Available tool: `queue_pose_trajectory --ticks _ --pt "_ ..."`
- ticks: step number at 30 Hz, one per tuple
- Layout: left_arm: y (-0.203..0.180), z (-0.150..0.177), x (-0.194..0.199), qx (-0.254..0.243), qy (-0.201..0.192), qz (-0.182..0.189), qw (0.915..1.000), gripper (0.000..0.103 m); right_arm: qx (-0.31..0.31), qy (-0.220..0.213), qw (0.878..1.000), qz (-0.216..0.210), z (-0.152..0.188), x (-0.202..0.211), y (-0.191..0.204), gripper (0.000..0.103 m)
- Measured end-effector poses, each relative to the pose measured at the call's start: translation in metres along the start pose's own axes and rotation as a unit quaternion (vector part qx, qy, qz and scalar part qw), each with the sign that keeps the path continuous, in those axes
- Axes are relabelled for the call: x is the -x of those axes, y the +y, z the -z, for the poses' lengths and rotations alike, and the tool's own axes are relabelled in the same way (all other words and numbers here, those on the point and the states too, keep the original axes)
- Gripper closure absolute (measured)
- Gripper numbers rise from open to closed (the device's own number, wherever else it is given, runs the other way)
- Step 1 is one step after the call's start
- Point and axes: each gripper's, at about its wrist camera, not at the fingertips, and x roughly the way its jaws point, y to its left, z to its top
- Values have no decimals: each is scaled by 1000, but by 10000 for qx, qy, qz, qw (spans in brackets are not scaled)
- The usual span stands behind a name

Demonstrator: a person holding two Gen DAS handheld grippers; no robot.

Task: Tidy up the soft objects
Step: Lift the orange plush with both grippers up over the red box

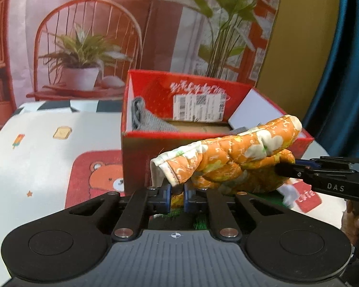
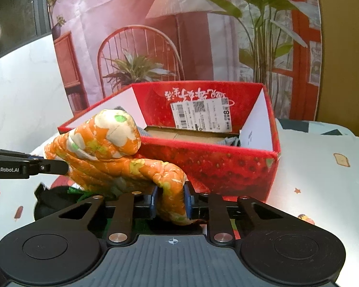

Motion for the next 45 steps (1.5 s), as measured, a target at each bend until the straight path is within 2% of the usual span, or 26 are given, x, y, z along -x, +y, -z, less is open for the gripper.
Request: queue_pose_trajectory --ticks 12,19,22,27,33,39,45 --pt "-21 -53 47 -336 -989 103 9945 93 -75 -733 9969 -282 -51 46 -8 86" --pt "-32 -94 45 -626 -1469 -79 9871 94 22 -1109 9934 -288 -95 50 -7 88" --pt "-33 -110 34 -653 -1511 -135 9863 94 153 -1232 9922 -129 -115 44 -5 89" --pt "-24 -130 5 -415 -1231 -95 9915 94 96 -1122 9936 -15 -135 23 -10 90" --pt "-14 -128 -46 -305 -334 43 9990 94 -106 -465 9989 35 -132 -15 -25 90" --pt "-15 -117 -75 -455 160 108 9988 94 -377 189 9991 60 -110 -51 -36 90" --pt "-10 -109 -96 -542 626 179 9964 94 -875 719 9936 -44 -94 -74 -48 90"
